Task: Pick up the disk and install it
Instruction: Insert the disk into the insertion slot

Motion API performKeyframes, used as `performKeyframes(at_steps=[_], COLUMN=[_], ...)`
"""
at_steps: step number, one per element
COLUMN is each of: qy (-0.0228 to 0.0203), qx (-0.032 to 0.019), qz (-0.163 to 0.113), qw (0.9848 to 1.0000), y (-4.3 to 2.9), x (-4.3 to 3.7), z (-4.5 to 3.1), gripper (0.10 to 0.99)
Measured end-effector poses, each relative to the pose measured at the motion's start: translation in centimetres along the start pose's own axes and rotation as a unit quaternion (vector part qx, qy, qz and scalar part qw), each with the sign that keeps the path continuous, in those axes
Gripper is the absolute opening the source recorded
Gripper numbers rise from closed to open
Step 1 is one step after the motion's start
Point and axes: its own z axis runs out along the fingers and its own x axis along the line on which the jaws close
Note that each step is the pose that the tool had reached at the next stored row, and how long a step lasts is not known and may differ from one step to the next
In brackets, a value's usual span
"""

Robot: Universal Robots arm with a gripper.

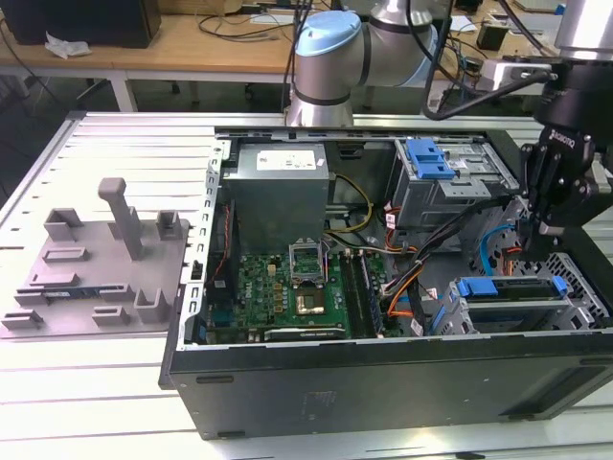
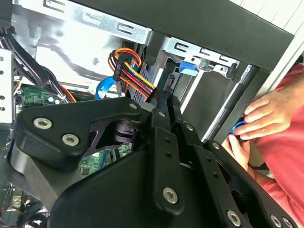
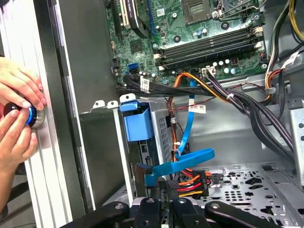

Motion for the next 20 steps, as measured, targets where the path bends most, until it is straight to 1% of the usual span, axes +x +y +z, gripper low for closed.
performKeyframes(at_steps=[3,4,5,6,7,12,13,17,18,19,20], qy=[-0.0122,-0.0205,-0.0245,-0.0314,-0.0363,-0.0558,-0.0602,-0.0734,-0.0784,-0.0823,-0.0841], qx=[-0.002,-0.0034,-0.0041,-0.0052,-0.006,-0.0091,-0.0098,-0.0118,-0.0125,-0.0131,-0.0133], qz=[0.0,0.0,0.0,0.0,-0.001,-0.001,-0.001,-0.002,-0.003,-0.003,-0.003], qw=[0.9999,0.9998,0.9997,0.9995,0.9993,0.9984,0.9981,0.9972,0.9968,0.9965,0.9964], y=[-0.07,-0.11,-0.13,-0.17,-0.19,-0.3,-0.32,-0.38,-0.4,-0.42,-0.42], x=[0.41,0.64,0.77,1.0,1.16,1.83,1.99,2.52,2.7,2.87,2.97], z=[-0.03,-0.05,-0.05,-0.05,-0.04,0.02,0.06,0.18,0.23,0.28,0.31], gripper=[0.165,0.165,0.165,0.165,0.165,0.165,0.165,0.165,0.165,0.165,0.165])
